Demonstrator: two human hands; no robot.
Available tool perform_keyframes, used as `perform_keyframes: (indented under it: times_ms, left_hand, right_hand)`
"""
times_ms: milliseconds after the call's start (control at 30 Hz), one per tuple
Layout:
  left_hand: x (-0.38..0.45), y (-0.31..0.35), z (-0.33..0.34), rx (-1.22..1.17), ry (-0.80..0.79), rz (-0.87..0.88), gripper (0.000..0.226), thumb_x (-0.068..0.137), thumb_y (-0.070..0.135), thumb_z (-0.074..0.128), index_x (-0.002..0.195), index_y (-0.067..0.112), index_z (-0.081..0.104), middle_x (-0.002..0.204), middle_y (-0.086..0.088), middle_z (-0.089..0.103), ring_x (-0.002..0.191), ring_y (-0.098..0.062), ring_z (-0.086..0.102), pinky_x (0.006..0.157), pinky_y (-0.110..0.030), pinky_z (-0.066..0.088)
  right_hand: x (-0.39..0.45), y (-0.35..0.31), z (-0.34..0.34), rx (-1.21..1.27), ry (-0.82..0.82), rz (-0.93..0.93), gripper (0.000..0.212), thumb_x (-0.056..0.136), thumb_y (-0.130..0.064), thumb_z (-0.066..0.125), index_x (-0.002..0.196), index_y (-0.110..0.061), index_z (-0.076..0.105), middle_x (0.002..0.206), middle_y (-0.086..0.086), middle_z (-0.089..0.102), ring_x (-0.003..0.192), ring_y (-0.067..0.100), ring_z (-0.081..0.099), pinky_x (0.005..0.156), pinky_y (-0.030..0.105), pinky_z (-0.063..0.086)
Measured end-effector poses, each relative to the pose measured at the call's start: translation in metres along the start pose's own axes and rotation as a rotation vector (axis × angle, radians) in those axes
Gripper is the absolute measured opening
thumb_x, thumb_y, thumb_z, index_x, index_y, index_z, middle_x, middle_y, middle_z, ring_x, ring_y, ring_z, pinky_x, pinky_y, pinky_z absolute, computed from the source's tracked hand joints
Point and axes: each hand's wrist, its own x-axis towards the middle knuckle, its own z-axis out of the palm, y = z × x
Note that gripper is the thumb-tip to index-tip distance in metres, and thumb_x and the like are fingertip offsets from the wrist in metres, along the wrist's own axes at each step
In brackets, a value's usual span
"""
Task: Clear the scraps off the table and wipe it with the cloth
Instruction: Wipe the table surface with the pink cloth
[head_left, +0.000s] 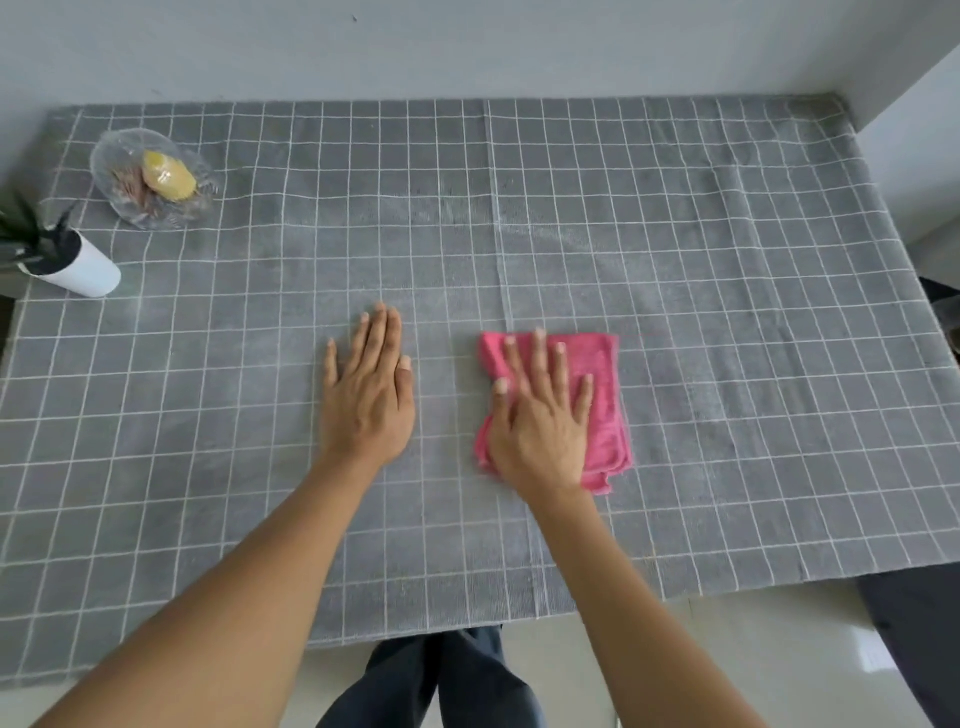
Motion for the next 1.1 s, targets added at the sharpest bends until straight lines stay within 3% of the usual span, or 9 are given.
perform_keyframes:
  times_ms: [200,367,533,700,800,967,1100]
  left_hand:
    - [0.001,0.001,-0.002,-0.006,-0.005,0.001,0.06,0.096,0.034,0.006,0.152,0.015,0.01,0.16,0.001,0.008,0.147,-0.014,0.006,0.118,-0.044,0.001]
    - [0.0,0.001,-0.002,-0.021,-0.002,0.012,0.058,0.097,0.034,0.005,0.152,0.015,0.009,0.159,0.001,0.008,0.147,-0.014,0.005,0.119,-0.045,0.002]
    - [0.0,0.0,-0.001,-0.019,-0.002,0.007,0.058,0.097,0.034,0.005,0.152,0.015,0.008,0.16,0.001,0.007,0.147,-0.014,0.005,0.119,-0.046,0.003]
    - [0.001,0.0,0.001,-0.015,0.001,0.004,0.058,0.097,0.033,0.007,0.152,0.015,0.01,0.16,0.002,0.009,0.147,-0.013,0.006,0.119,-0.046,0.004]
    - [0.001,-0.001,0.001,-0.024,0.003,0.006,0.058,0.097,0.033,0.008,0.152,0.015,0.011,0.159,0.002,0.009,0.147,-0.013,0.006,0.119,-0.045,0.004]
    - [0.0,0.0,0.0,-0.024,-0.001,0.006,0.059,0.096,0.035,0.005,0.152,0.017,0.01,0.16,0.003,0.007,0.147,-0.013,0.006,0.119,-0.046,0.004]
    - [0.0,0.0,-0.001,-0.023,0.004,0.0,0.059,0.097,0.034,0.007,0.152,0.016,0.011,0.159,0.001,0.01,0.147,-0.014,0.008,0.119,-0.046,0.005]
  right_hand:
    - [-0.004,0.014,-0.003,-0.07,-0.008,-0.197,0.051,0.099,-0.046,0.007,0.15,-0.042,0.005,0.158,-0.016,-0.005,0.146,0.007,-0.01,0.118,0.039,-0.013]
    - [0.024,0.048,-0.015,-0.087,0.037,0.023,0.052,0.097,-0.048,0.001,0.149,-0.042,-0.003,0.159,-0.015,-0.007,0.145,0.007,-0.012,0.119,0.044,-0.009]
    - [0.025,0.033,-0.011,-0.068,0.023,0.107,0.051,0.1,-0.045,0.005,0.15,-0.039,-0.005,0.159,-0.011,-0.013,0.146,0.013,-0.015,0.117,0.047,-0.013]
    - [-0.001,-0.003,0.005,-0.107,-0.057,-0.24,0.052,0.099,-0.047,0.005,0.15,-0.042,0.002,0.158,-0.015,-0.009,0.146,0.01,-0.014,0.117,0.043,-0.012]
    - [0.008,0.018,-0.003,-0.133,-0.062,-0.305,0.049,0.1,-0.047,0.006,0.149,-0.045,0.0,0.158,-0.016,-0.008,0.146,0.009,-0.013,0.118,0.042,-0.011]
    - [0.04,0.089,-0.039,-0.183,0.019,0.0,0.052,0.098,-0.05,-0.001,0.149,-0.043,-0.007,0.159,-0.011,-0.011,0.145,0.012,-0.014,0.118,0.043,-0.011]
    - [0.045,0.093,-0.043,-0.133,0.041,0.148,0.051,0.101,-0.044,0.007,0.15,-0.04,-0.005,0.16,-0.008,-0.008,0.147,0.013,-0.011,0.118,0.048,-0.009]
